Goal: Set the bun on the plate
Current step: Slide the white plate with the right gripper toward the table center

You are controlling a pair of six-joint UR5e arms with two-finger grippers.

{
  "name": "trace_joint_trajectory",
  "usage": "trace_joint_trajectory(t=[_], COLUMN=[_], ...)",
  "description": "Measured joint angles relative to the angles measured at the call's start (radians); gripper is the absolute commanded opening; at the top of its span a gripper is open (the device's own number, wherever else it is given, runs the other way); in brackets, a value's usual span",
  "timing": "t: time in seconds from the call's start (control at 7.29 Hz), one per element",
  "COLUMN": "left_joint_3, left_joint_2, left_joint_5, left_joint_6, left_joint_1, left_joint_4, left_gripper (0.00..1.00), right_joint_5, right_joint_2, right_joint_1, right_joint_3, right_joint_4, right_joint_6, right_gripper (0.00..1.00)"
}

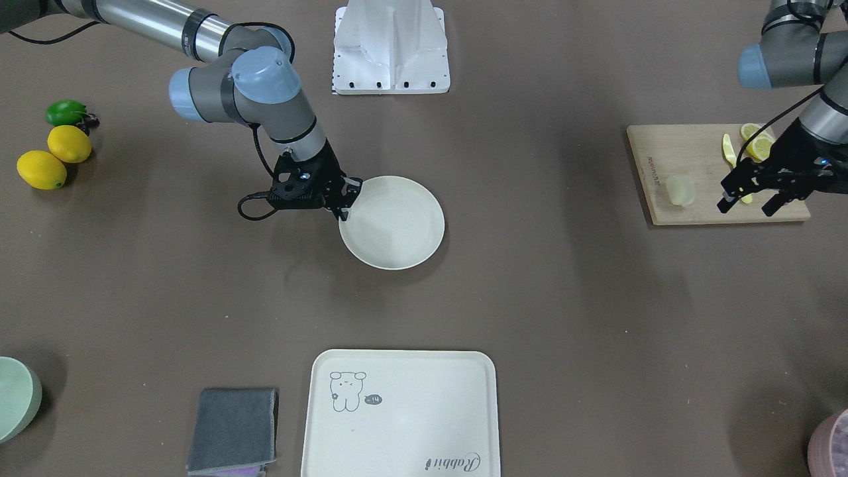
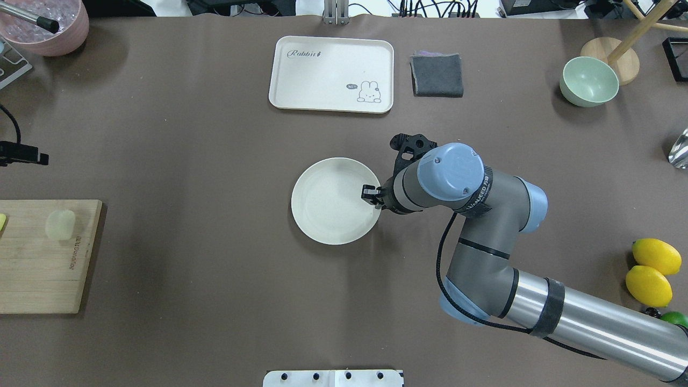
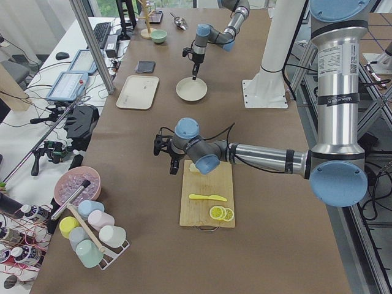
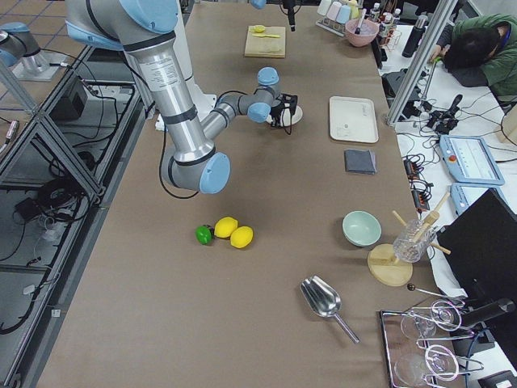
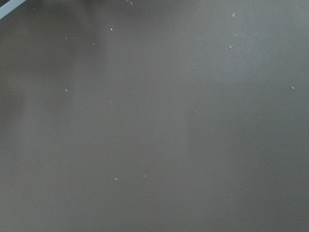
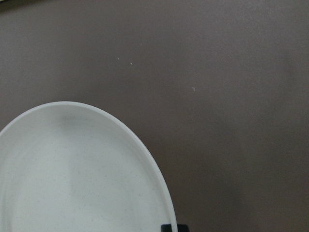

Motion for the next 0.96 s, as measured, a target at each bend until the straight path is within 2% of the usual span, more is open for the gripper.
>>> trace_joint_trajectory(t=[0.14,0.27,0.96], left_joint_3=[-0.021,-0.031,-0.041], left_joint_2=[0.003,0.005,0.045], left_joint_5=[0.019,0.033,0.104], left_joint_6=[-0.026,-0.039,-0.048], left_joint_1=[0.034,0.059,0.138], left_joint_4=[-0.002,-0.003,-0.002], left_gripper=[0.97,0.97,0.97], right_joint_5=[-0.002,-0.002,0.008], right_joint_2=[0.014,0.026,0.061], right_joint_1=[-0.001,-0.001,0.024], right_joint_3=[-0.010,-0.018,-0.020], right_joint_4=[-0.001,-0.001,0.001], right_joint_6=[0.001,0.002,0.046], right_gripper=[0.41,0.99,1.00])
